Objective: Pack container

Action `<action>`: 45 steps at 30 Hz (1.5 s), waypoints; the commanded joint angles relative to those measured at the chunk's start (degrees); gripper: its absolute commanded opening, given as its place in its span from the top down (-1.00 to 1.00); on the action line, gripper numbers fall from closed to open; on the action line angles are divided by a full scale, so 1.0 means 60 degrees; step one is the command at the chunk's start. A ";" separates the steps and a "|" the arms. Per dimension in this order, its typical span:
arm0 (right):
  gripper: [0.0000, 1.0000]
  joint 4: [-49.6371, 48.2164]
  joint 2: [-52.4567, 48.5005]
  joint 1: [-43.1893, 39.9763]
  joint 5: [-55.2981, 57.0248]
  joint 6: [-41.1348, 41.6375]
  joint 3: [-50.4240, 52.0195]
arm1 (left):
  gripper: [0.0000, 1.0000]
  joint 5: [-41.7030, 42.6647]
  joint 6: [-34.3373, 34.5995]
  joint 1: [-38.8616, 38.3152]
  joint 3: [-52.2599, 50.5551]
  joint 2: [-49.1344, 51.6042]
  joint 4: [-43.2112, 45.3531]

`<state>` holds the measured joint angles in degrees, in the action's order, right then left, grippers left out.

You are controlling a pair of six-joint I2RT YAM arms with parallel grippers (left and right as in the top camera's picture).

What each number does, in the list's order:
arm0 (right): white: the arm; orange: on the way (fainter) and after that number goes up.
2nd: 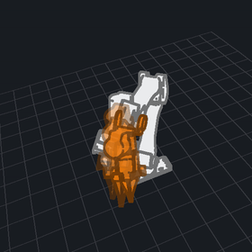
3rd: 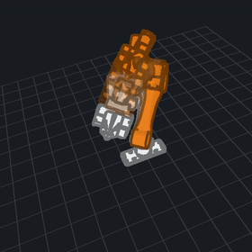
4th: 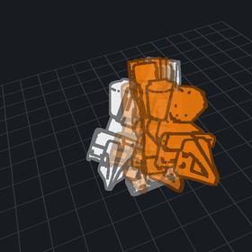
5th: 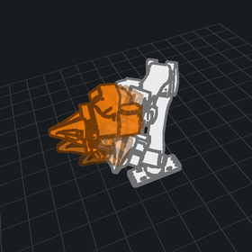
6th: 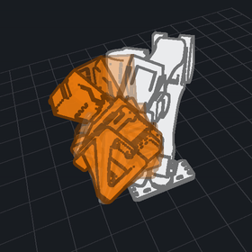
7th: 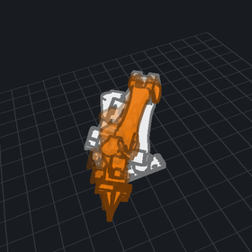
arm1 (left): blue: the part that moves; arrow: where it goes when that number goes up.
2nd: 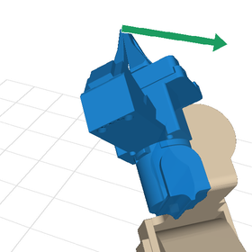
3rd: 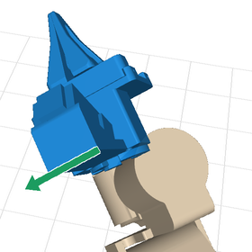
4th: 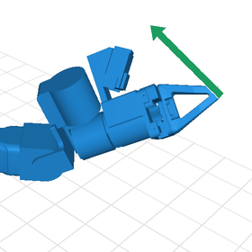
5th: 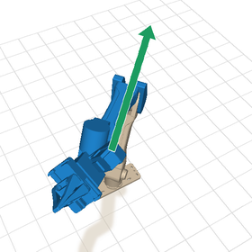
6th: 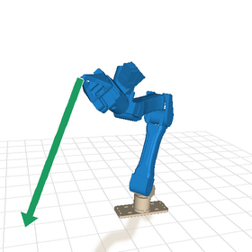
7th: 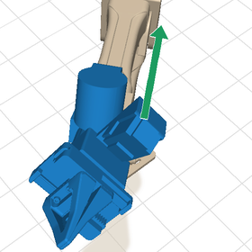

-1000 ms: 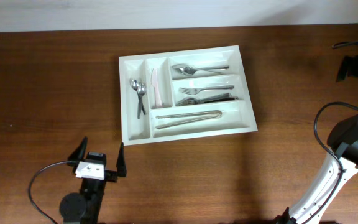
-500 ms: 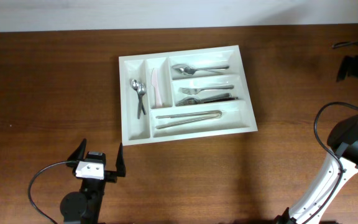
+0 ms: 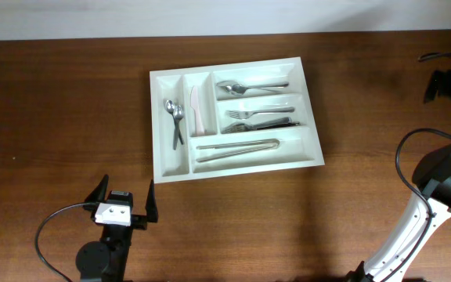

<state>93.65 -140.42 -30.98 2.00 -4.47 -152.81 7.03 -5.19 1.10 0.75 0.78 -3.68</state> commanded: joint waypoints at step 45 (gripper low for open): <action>-0.97 -0.2943 0.1847 0.0630 -0.0652 0.0076 0.0033 | -0.98 -0.0135 -0.0157 0.0040 -0.0044 -0.0080 -0.0058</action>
<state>78.70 -137.08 -29.58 -0.38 -4.49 -152.48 7.03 -5.19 1.10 0.75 0.78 -3.70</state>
